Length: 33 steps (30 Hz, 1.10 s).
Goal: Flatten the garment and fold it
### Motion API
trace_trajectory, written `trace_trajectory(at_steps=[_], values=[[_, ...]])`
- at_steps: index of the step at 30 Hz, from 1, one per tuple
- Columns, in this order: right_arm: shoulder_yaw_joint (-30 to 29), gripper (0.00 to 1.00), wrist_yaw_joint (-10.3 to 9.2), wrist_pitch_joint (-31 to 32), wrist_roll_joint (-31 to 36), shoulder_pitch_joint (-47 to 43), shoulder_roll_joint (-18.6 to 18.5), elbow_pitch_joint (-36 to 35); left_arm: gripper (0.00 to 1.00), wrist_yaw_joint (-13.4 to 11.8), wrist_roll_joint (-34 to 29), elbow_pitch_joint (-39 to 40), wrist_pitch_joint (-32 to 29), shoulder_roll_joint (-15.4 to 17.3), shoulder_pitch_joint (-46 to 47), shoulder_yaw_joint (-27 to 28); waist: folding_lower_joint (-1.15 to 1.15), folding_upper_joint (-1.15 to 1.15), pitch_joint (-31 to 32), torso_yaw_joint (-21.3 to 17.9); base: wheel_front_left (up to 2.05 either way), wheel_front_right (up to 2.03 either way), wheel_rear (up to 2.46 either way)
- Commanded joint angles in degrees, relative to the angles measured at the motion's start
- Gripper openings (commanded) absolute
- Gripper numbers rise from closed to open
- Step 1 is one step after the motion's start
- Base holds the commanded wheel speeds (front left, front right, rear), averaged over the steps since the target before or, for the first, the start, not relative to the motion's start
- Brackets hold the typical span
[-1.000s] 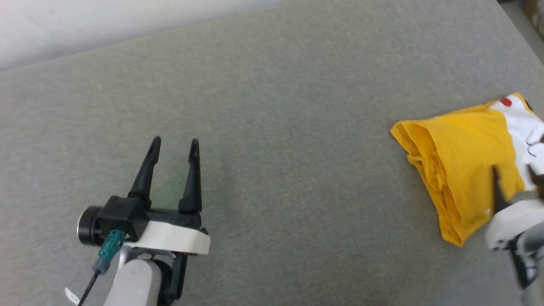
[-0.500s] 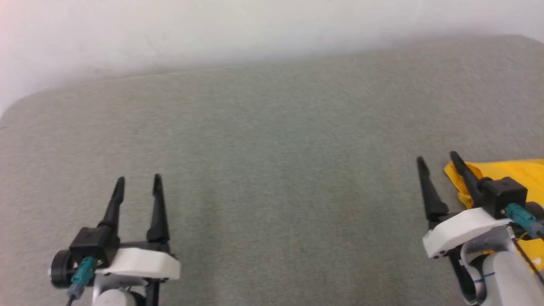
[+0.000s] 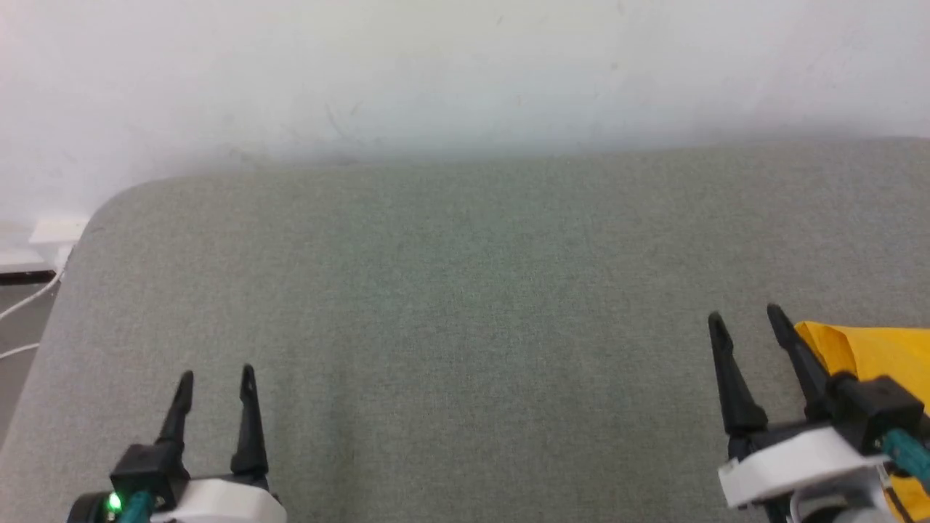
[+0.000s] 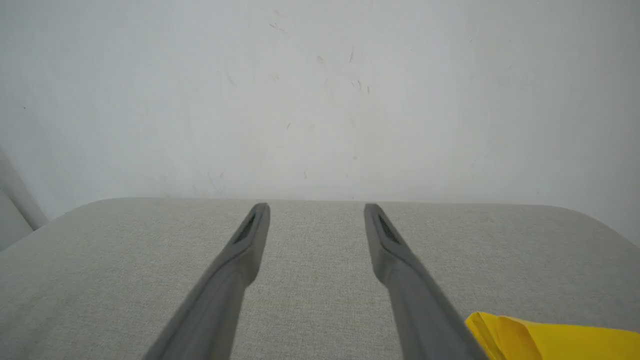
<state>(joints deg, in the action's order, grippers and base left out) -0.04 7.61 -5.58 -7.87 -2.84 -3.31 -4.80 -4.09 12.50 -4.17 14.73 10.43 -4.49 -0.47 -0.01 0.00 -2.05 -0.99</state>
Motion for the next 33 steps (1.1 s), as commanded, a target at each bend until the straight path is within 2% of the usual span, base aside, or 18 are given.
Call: trace_trajectory(at_steps=[1,12,13,33], values=[[-0.1,1.00,-0.12,0.2,0.3,-1.4,0.3,-1.0,1.00,0.2,-0.7,-0.2,0.3,-0.2,-0.7,-0.5,0.01,0.00,0.8,-0.2,0.00,0.00,0.00],[0.2,1.00,-0.12,0.5,-0.4,-4.5,0.4,-1.7,1.00,0.4,-2.0,-0.7,0.3,-0.5,-0.7,-2.7,0.01,0.00,1.5,-0.8,0.00,0.00,0.00],[0.2,0.00,0.00,0.5,0.0,-4.4,0.2,-1.7,0.00,0.1,-1.8,-0.6,0.0,-0.7,-1.0,-2.7,0.01,0.00,1.6,-0.8,0.00,0.00,0.00],[0.1,0.00,-0.02,1.2,1.0,-3.5,0.2,-0.9,0.00,0.6,-3.1,0.0,-2.0,-1.7,-0.3,-2.3,0.01,0.00,1.6,-0.6,0.00,0.00,0.00]])
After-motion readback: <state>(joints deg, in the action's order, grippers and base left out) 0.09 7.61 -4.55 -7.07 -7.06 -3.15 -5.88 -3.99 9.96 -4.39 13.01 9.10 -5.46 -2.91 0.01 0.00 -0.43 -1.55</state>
